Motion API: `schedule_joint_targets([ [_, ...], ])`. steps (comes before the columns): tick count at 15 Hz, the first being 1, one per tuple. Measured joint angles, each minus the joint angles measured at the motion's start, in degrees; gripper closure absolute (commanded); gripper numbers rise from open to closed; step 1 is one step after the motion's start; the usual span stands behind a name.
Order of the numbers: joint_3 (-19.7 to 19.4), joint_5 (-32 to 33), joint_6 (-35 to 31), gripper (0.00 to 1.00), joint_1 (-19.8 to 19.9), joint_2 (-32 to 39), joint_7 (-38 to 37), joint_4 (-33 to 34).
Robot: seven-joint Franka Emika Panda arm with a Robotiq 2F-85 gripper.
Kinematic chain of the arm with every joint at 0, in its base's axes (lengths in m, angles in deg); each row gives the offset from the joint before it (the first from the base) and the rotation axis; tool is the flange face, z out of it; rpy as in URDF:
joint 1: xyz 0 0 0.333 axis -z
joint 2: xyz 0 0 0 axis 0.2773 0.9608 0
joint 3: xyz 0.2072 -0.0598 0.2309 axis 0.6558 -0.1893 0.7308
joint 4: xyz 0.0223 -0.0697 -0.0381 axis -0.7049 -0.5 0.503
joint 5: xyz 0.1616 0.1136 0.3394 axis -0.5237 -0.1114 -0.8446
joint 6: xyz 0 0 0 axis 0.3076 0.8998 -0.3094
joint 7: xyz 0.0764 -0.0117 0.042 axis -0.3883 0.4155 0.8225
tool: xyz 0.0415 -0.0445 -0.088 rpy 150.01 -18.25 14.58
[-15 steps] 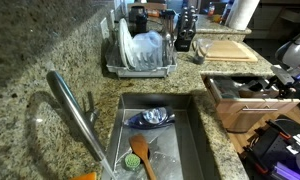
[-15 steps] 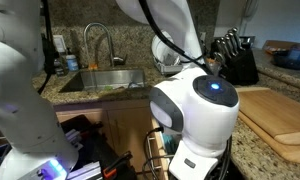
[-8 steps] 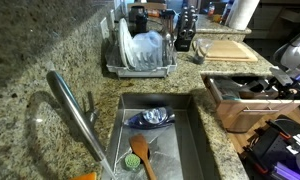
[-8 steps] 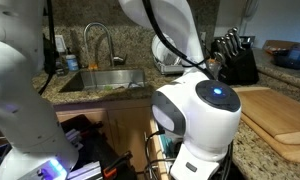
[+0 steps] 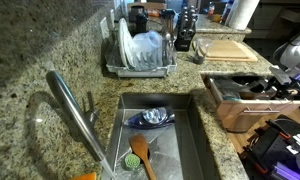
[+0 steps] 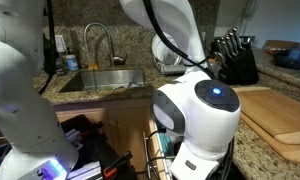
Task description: Open the tap, remove the wooden spoon from the open drawer, put it on the chopping board, and then close the drawer
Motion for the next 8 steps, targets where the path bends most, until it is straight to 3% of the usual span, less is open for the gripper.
schedule_joint_targets([
  [6,0.98,-3.98,0.00,0.90,0.07,-0.06,1.89,1.09],
  [8,0.85,-4.12,0.00,0.96,0.07,-0.01,2.23,0.94],
])
